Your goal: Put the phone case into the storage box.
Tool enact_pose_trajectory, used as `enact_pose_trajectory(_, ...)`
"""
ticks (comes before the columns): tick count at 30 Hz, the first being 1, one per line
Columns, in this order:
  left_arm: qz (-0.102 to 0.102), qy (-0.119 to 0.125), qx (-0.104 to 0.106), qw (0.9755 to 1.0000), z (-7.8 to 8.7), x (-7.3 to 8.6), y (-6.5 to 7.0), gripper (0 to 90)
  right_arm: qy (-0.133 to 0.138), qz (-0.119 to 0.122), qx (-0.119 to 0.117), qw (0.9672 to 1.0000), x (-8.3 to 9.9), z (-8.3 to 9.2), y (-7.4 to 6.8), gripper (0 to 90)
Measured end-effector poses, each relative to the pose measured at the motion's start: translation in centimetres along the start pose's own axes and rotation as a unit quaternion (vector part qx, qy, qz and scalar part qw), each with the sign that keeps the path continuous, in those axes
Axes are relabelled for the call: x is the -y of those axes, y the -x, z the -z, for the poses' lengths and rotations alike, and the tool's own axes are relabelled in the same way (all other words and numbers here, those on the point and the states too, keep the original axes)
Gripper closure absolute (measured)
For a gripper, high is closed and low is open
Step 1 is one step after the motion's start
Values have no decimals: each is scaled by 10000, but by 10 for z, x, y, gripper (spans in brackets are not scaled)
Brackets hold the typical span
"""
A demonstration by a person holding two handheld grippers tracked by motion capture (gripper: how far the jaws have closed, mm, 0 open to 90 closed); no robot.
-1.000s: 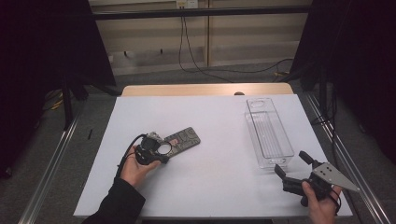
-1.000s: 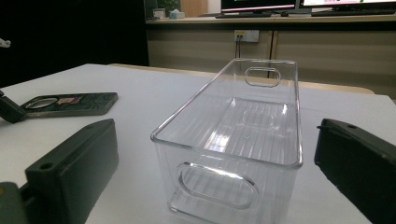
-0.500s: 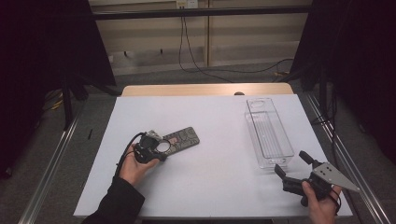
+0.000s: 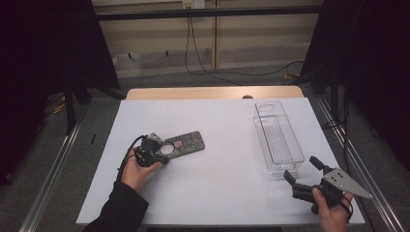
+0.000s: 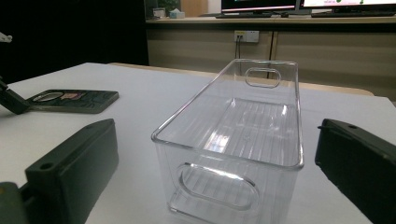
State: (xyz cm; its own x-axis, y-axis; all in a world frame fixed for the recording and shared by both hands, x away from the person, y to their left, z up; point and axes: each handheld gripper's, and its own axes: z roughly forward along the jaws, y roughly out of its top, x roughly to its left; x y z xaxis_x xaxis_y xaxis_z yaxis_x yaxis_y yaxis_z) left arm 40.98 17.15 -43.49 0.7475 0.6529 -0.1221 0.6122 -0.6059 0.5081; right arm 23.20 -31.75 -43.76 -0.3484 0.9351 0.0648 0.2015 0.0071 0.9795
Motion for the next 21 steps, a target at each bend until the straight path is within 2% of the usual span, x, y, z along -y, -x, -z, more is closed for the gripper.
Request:
enact_pose_trajectory(4,50,-2,7,10000,0,0,-2,900,2,-17,2,10000,0,0,0,0)
enact_pose_trajectory(10,33,36,-146,9999,1,1,-4,900,-5,0,-6,10000,0,0,0,0)
enact_pose_trajectory(11,113,78,-153,9998,1,2,-6,900,-17,4,-14,10000,0,0,0,0)
enact_pose_trajectory(14,123,108,-189,9997,1,2,-9,900,-15,6,-20,10000,0,-1,0,0)
enact_pose_trajectory(21,286,196,-291,9990,2,3,-16,900,-25,6,-30,10000,0,-1,0,0)
